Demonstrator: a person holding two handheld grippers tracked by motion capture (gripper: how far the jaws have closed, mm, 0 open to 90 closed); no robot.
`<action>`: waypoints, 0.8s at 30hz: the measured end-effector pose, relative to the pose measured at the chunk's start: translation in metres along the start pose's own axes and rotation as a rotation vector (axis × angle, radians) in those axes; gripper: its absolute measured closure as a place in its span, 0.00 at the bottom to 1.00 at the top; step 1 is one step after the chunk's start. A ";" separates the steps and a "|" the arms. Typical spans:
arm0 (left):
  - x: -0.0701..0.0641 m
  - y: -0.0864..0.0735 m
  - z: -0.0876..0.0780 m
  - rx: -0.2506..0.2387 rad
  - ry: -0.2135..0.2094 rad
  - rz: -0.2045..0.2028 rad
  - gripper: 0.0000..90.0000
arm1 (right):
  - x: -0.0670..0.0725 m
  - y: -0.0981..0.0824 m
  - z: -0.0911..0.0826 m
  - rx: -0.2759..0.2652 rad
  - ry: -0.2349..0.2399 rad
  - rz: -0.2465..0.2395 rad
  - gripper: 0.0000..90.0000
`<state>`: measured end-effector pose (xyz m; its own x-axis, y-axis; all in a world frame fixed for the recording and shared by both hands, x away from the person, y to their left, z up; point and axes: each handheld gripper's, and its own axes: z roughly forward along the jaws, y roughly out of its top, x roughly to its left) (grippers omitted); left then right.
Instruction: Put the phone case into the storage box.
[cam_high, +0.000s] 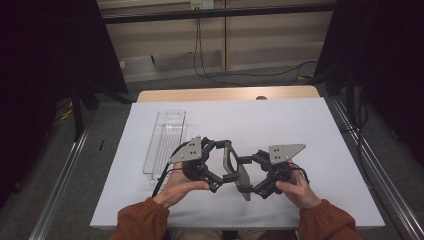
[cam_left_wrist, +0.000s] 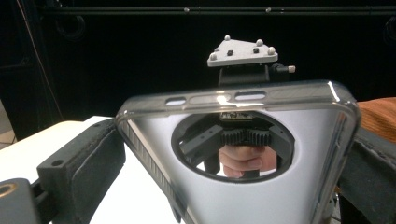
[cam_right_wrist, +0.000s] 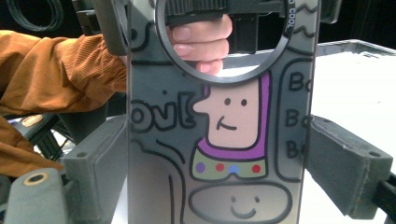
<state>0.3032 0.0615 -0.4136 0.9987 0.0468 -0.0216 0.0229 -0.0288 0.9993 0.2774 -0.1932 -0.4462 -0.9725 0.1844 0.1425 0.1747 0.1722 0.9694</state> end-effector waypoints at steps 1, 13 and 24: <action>0.000 0.000 0.000 -0.006 0.009 0.005 0.03 | 0.000 0.000 0.000 0.000 0.004 0.002 0.13; -0.002 -0.001 0.003 -0.011 -0.021 -0.002 0.08 | 0.000 0.000 0.003 0.017 0.012 -0.008 0.13; 0.000 0.000 0.001 -0.001 -0.003 -0.013 0.11 | 0.000 0.001 0.002 0.028 -0.023 -0.021 0.13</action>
<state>0.3033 0.0606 -0.4135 0.9984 0.0446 -0.0351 0.0364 -0.0269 0.9990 0.2782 -0.1910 -0.4461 -0.9721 0.2030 0.1173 0.1590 0.2035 0.9661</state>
